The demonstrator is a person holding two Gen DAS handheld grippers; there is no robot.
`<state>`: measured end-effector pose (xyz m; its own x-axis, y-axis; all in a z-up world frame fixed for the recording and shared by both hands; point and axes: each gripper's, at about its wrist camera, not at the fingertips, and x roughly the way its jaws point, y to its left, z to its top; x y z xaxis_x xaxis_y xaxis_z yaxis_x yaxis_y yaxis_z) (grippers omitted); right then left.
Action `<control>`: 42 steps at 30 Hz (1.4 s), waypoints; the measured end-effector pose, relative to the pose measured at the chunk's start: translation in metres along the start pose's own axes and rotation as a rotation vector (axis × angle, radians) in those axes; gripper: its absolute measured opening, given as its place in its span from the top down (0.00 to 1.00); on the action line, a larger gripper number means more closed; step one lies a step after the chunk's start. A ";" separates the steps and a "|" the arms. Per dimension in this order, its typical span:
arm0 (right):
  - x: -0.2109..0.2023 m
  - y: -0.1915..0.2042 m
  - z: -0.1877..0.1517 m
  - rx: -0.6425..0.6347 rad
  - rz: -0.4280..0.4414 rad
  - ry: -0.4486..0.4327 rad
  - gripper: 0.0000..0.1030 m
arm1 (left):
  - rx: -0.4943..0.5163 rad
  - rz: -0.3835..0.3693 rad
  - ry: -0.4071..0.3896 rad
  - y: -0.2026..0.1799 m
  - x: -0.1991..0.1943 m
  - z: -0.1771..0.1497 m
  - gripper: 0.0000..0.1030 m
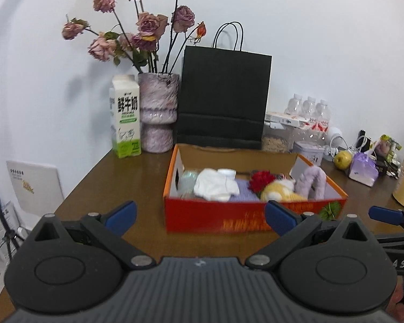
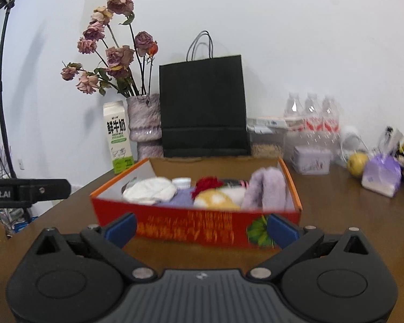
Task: Organize objects
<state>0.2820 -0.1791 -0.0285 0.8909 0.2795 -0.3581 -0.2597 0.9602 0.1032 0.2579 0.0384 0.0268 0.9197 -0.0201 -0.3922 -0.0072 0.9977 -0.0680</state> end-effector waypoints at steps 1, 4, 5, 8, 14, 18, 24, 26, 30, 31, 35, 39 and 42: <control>-0.007 0.000 -0.004 0.004 -0.005 0.009 0.00 | 0.000 0.000 0.005 0.000 -0.007 -0.004 0.00; -0.029 -0.002 -0.014 0.014 -0.020 0.032 0.00 | 0.007 -0.008 0.020 -0.001 -0.028 -0.015 0.00; -0.036 -0.002 -0.017 0.022 -0.017 0.034 0.00 | 0.012 -0.011 0.024 -0.002 -0.033 -0.018 0.00; -0.059 -0.001 -0.024 0.031 -0.005 0.036 0.00 | 0.038 -0.021 0.031 -0.009 -0.050 -0.031 0.00; -0.092 0.005 -0.030 0.016 0.011 0.016 0.00 | 0.066 -0.027 0.034 -0.021 -0.079 -0.044 0.00; -0.108 0.005 -0.031 0.019 0.015 -0.003 0.00 | 0.068 -0.028 0.019 -0.024 -0.096 -0.048 0.00; -0.126 0.007 -0.033 0.014 0.022 -0.019 0.00 | 0.066 -0.026 0.009 -0.028 -0.112 -0.053 0.00; -0.131 0.007 -0.033 0.012 0.023 -0.024 0.00 | 0.066 -0.028 0.005 -0.028 -0.116 -0.054 0.00; -0.136 0.008 -0.034 0.007 0.024 -0.027 0.00 | 0.063 -0.030 0.004 -0.029 -0.122 -0.056 0.00; -0.137 0.008 -0.035 0.006 0.025 -0.027 0.00 | 0.062 -0.030 0.005 -0.029 -0.123 -0.057 0.00; -0.141 0.009 -0.035 0.005 0.025 -0.029 0.00 | 0.063 -0.032 0.008 -0.029 -0.125 -0.058 0.00; -0.144 0.009 -0.035 0.005 0.024 -0.033 0.00 | 0.062 -0.032 0.008 -0.029 -0.126 -0.058 0.00; -0.145 0.009 -0.035 0.002 0.027 -0.034 0.00 | 0.061 -0.032 0.010 -0.029 -0.126 -0.058 0.00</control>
<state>0.1373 -0.2109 -0.0084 0.8960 0.3048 -0.3231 -0.2827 0.9524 0.1144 0.1191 0.0080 0.0251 0.9153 -0.0527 -0.3994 0.0465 0.9986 -0.0251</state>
